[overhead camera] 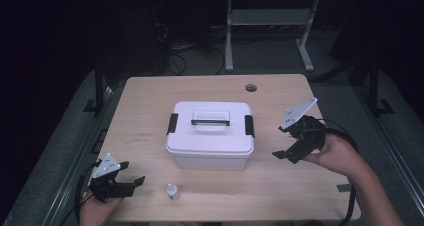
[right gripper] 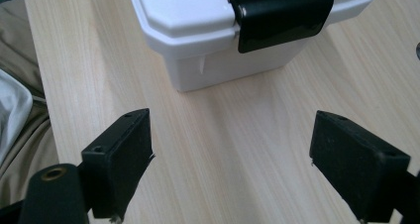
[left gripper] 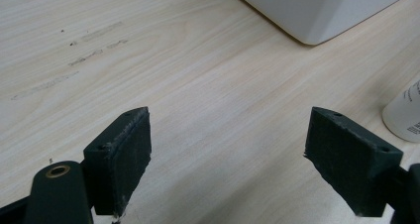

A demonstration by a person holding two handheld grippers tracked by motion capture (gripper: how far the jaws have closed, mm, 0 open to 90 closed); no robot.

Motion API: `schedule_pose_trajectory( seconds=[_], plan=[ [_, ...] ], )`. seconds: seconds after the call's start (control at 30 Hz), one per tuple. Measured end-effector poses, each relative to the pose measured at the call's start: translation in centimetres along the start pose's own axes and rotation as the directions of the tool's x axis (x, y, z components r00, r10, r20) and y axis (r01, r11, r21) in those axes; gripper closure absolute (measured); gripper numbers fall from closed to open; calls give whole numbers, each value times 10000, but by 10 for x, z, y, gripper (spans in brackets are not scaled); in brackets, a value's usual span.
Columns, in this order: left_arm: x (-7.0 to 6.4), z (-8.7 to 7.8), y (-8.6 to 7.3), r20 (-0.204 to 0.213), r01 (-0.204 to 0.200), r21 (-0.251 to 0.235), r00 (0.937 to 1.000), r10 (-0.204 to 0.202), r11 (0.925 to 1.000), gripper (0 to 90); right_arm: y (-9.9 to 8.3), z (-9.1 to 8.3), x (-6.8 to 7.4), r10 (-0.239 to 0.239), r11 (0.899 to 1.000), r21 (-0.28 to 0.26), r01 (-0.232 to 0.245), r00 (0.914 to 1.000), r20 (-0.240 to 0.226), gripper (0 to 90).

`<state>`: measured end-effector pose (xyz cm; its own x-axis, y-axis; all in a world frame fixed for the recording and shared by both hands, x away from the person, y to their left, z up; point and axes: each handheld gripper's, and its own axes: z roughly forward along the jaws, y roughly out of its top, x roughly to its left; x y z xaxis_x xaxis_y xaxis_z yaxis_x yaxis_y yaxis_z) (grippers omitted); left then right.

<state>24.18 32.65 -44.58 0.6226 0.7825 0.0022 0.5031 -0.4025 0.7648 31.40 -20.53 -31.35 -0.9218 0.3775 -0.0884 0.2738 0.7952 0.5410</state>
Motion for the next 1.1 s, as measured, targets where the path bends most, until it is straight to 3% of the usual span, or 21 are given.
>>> schedule_pose_trajectory(
  seconds=[0.4, 1.1],
  plan=[
    [0, 1, 0, -46, 8, 70, 10000, -8, 10000, 176, 15, 0, -3, -283, 9996, 12, 283, 9996, -22, 160],
    [-1, 1, 0, 9, -65, 39, 10000, 65, 10000, 178, 53, 9, -10, -714, 9973, 145, 721, 9964, -463, 160]
  ],
)
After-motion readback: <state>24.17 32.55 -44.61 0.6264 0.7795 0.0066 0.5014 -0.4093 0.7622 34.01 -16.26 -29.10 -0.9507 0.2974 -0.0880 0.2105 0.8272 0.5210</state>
